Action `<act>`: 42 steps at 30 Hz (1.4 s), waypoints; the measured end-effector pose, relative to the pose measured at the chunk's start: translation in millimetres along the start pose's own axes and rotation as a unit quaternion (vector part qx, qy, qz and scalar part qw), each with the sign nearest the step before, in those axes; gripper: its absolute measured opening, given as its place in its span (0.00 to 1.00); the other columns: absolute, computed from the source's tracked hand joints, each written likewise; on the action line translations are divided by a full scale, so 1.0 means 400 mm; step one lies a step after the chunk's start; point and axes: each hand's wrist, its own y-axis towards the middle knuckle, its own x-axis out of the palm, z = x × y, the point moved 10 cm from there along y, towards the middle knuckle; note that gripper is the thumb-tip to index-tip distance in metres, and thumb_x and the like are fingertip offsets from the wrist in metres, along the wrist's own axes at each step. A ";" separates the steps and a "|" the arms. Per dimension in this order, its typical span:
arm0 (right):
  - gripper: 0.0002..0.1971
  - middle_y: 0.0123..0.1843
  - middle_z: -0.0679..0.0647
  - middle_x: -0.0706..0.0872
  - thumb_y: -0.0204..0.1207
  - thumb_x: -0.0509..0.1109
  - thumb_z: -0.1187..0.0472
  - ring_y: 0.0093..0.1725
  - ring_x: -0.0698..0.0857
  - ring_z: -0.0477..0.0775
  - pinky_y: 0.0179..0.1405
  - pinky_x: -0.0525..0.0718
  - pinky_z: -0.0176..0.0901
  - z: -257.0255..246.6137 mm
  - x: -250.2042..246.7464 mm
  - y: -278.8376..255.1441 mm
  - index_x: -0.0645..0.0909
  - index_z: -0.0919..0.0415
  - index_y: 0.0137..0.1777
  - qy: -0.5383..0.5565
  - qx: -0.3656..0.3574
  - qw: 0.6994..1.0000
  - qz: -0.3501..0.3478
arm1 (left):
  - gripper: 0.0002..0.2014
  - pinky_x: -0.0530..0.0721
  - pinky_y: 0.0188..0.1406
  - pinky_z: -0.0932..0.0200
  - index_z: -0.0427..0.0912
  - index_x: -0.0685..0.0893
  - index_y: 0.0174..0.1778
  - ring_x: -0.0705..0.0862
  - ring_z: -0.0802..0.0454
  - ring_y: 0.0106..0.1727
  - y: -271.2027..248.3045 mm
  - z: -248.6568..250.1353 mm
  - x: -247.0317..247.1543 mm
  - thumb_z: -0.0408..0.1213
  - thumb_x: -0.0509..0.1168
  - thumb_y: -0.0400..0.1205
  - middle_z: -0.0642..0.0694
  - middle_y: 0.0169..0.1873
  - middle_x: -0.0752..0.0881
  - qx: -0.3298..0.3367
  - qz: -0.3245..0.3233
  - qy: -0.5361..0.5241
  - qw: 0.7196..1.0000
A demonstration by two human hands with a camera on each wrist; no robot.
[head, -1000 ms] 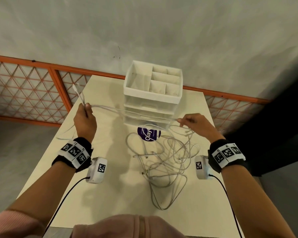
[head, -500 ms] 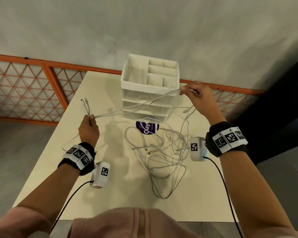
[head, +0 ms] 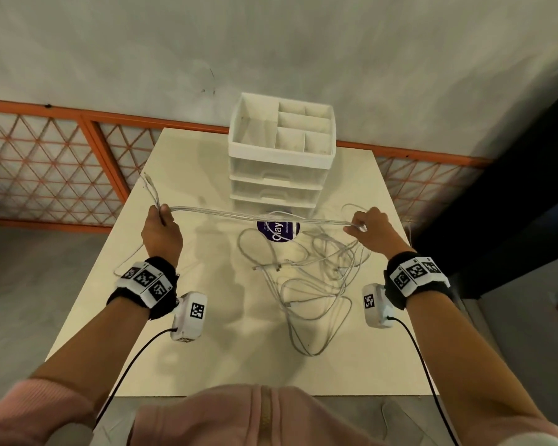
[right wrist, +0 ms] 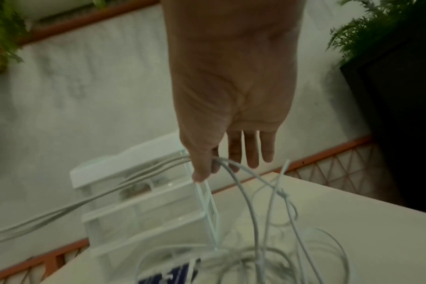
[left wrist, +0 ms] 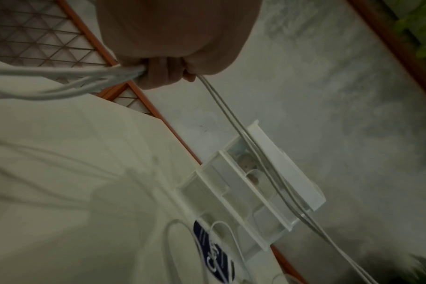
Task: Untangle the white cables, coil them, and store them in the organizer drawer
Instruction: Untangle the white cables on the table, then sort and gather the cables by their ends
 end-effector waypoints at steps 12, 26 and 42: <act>0.15 0.38 0.52 0.85 0.80 0.55 0.65 0.40 0.86 0.53 0.45 0.83 0.49 -0.059 -0.134 -0.013 0.80 0.45 0.44 0.395 -0.060 0.907 0.133 | 0.18 0.66 0.37 0.56 0.28 0.76 0.43 0.73 0.43 0.37 -0.092 0.076 0.123 0.39 0.51 0.88 0.36 0.34 0.76 0.120 -0.111 0.010 0.986; 0.11 0.45 0.50 0.93 0.66 0.79 0.67 0.49 0.86 0.43 0.61 0.77 0.41 0.172 0.201 -0.251 0.92 0.48 0.40 0.116 0.024 0.918 -0.379 | 0.05 0.79 0.40 0.68 0.54 0.92 0.33 0.83 0.62 0.34 -0.343 -0.142 0.224 0.41 0.73 0.75 0.57 0.32 0.91 0.014 -0.648 0.159 0.745; 0.12 0.40 0.52 0.87 0.71 0.67 0.75 0.44 0.84 0.49 0.42 0.79 0.32 0.171 0.290 -0.186 0.87 0.58 0.44 -0.030 0.018 0.932 -0.362 | 0.09 0.65 0.23 0.72 0.54 0.92 0.44 0.78 0.67 0.30 -0.407 -0.204 0.211 0.41 0.79 0.69 0.64 0.36 0.89 -0.035 -0.657 0.325 0.679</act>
